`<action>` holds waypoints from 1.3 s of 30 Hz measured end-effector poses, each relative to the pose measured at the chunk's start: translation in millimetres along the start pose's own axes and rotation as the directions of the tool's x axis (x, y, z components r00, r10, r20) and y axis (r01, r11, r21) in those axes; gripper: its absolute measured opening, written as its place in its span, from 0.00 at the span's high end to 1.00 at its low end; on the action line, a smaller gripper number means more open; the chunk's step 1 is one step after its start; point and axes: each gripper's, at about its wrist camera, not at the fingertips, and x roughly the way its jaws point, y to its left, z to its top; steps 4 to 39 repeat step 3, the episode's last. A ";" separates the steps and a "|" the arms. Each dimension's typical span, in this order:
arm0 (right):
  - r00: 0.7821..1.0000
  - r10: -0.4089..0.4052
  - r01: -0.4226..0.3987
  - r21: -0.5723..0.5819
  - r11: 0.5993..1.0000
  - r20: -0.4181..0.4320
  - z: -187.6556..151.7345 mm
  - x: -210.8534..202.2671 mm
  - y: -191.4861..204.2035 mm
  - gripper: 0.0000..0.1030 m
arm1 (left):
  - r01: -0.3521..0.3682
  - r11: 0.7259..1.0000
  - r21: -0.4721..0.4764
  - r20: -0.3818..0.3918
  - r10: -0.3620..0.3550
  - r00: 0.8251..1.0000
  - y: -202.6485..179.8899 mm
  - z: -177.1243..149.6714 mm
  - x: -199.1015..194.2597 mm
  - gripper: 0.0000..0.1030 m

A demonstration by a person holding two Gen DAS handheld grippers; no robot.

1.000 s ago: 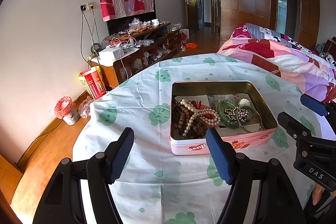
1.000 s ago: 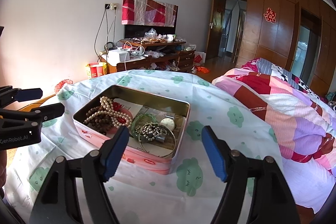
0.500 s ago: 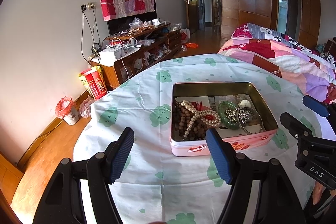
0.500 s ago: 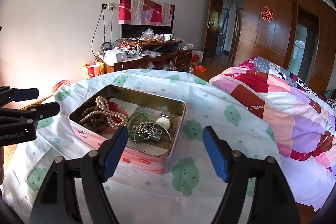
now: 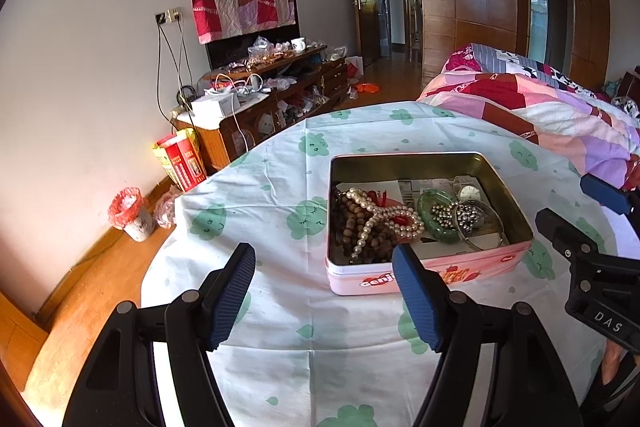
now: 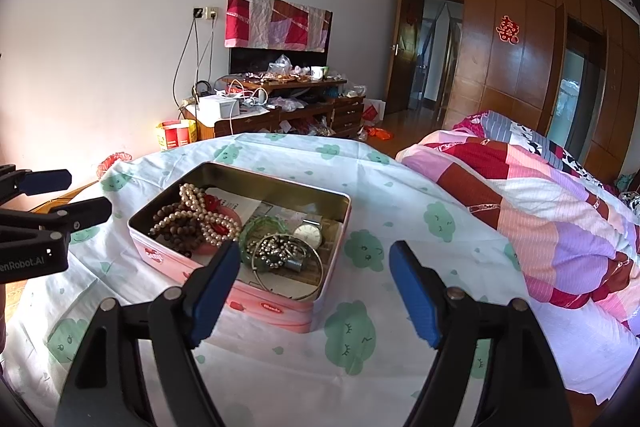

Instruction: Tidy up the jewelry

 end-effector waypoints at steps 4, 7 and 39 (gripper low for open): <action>1.000 0.000 0.000 -0.001 1.000 -0.003 -1.3 0.1 0.1 0.21 | 0.003 1.000 -0.004 0.000 -0.003 1.000 -0.5 -0.8 0.0 0.31; 1.000 0.000 0.000 -0.001 1.000 -0.003 -1.3 0.1 0.1 0.21 | 0.003 1.000 -0.004 0.000 -0.003 1.000 -0.5 -0.8 0.0 0.31; 1.000 0.000 0.000 -0.001 1.000 -0.003 -1.3 0.1 0.1 0.21 | 0.003 1.000 -0.004 0.000 -0.003 1.000 -0.5 -0.8 0.0 0.31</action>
